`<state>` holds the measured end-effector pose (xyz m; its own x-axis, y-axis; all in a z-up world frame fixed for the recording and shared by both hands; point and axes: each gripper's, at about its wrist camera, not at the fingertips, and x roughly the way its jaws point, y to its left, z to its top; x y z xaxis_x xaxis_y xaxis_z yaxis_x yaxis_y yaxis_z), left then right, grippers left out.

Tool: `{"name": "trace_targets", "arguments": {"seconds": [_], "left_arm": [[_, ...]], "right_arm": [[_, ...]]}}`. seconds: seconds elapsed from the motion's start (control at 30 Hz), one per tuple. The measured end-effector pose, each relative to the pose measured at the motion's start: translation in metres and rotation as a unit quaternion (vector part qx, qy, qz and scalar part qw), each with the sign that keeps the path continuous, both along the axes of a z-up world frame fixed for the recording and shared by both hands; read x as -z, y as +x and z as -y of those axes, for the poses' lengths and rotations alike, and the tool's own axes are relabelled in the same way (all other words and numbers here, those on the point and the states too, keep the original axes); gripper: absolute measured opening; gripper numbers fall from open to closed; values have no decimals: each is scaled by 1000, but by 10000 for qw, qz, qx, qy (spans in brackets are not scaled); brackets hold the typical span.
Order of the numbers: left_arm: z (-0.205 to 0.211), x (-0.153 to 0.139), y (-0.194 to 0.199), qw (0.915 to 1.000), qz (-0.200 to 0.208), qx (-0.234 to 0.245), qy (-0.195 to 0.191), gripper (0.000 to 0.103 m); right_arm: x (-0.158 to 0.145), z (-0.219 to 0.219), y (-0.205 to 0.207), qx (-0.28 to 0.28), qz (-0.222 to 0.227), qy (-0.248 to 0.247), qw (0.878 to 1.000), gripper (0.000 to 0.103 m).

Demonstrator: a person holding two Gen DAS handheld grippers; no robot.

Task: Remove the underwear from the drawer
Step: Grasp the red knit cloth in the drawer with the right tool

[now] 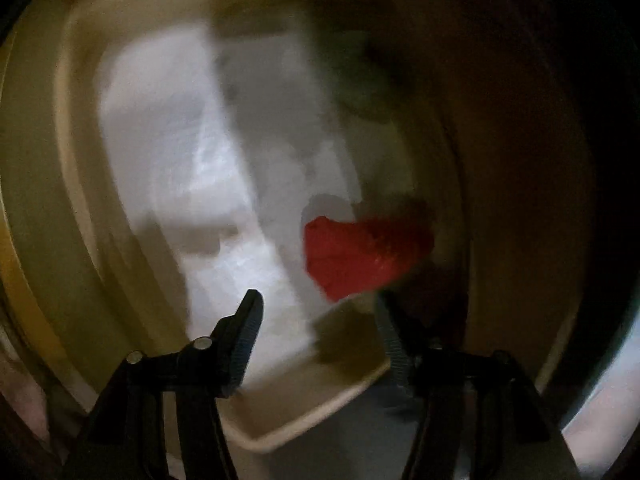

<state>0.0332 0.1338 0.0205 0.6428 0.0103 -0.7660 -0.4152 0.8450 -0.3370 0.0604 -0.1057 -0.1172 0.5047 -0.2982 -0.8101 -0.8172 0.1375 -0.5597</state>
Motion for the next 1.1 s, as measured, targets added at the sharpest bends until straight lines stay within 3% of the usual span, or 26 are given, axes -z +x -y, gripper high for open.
{"name": "trace_targets", "arguments": {"seconds": [0.1,0.17,0.4,0.77,0.9,1.1], "left_arm": [[0,0,0,10000,-11,-10,-19,71],[-1,0,0,10000,-18,-17,-47,71],[-5,4,1,9998,-38,-25,-190,71],[-12,12,1,9990,-56,-38,-439,71],[-14,14,2,9987,-64,-46,-512,71],[-15,14,2,9986,-74,-52,-530,71]], "right_arm": [[17,-5,-5,-1013,-120,-1051,9892,63],[30,-5,-9,-1728,-147,-1702,9700,65],[60,10,3,-2706,-117,-2884,9184,66],[91,22,36,-2270,-972,-3381,9081,69],[104,32,40,-2374,-954,-3712,8926,75],[121,48,56,-2330,-652,-4051,8817,76]]}}
